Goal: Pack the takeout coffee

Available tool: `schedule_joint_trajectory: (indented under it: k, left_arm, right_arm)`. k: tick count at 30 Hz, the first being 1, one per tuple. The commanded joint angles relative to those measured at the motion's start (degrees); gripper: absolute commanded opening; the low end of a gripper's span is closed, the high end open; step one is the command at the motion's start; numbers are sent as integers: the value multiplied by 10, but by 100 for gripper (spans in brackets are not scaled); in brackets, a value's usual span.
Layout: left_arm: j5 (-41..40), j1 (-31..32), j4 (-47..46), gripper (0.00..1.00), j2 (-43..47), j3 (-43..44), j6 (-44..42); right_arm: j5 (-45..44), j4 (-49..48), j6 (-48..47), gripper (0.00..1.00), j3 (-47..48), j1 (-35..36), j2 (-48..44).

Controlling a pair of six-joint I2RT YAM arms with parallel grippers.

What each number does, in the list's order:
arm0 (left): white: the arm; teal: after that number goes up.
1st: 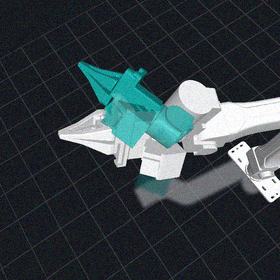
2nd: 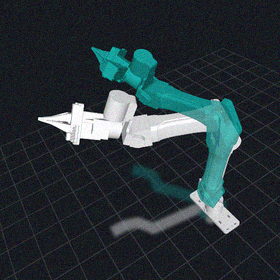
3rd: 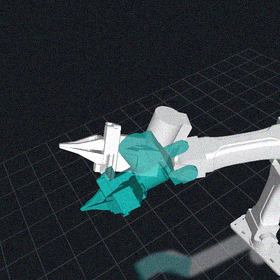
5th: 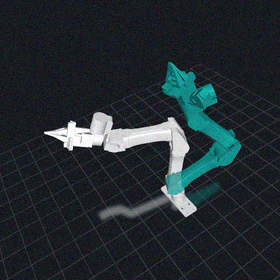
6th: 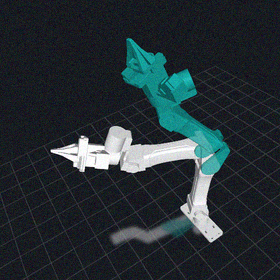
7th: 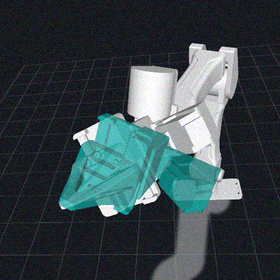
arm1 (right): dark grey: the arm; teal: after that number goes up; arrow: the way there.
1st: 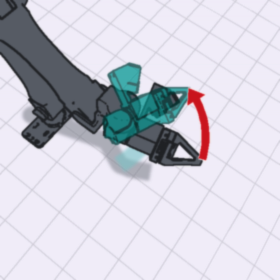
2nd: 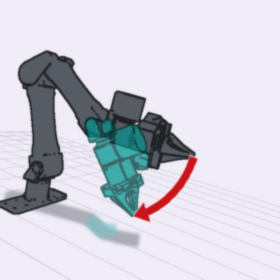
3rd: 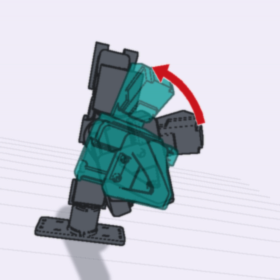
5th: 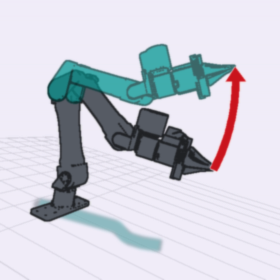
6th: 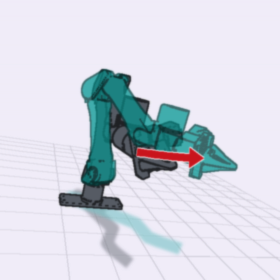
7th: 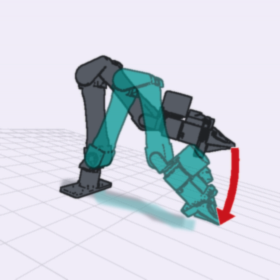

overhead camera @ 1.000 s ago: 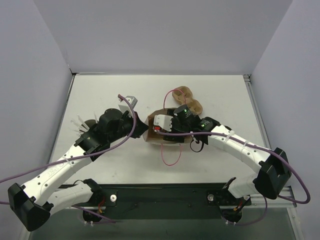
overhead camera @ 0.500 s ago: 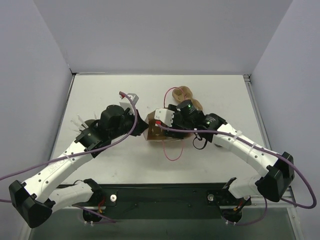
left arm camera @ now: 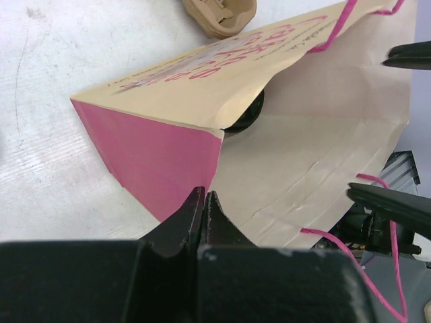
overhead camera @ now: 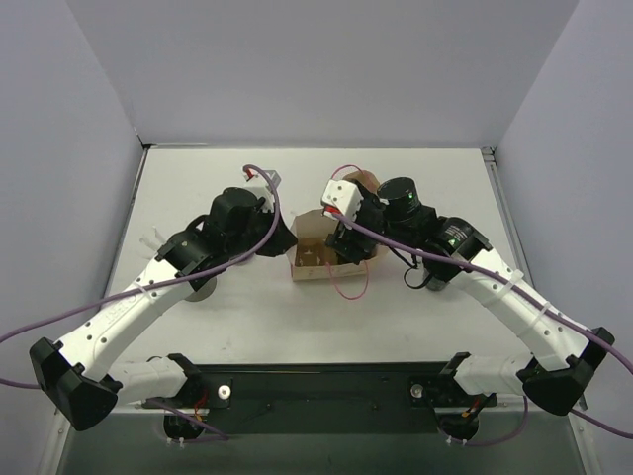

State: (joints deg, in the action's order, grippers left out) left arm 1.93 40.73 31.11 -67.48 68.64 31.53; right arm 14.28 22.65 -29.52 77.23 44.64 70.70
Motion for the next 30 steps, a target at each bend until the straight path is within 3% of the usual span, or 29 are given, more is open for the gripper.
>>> schedule_joint_trajectory:
  k: [1, 14, 17, 22, 26, 30]
  left_arm:
    - [7, -16, 8, 0, -1, 22, 26]
    - [40, -63, 83, 1, -11, 47, 31]
    - [35, -69, 89, 15, -6, 54, 27]
    - [40, -83, 105, 22, -7, 88, 16]
    - [52, -88, 119, 27, -14, 117, 4]
    - [39, -91, 121, 57, -7, 131, -2]
  right_arm:
    - [-10, -2, 46, 71, 34, -7, -10]
    - [-137, -85, 247, 72, 109, -91, 33]
    - [-138, -61, 301, 70, 170, -122, 75]
    - [-208, -35, 405, 68, 232, -172, 131]
    - [-211, -30, 417, 65, 239, -206, 152]
    - [-196, -23, 416, 65, 226, -210, 150]
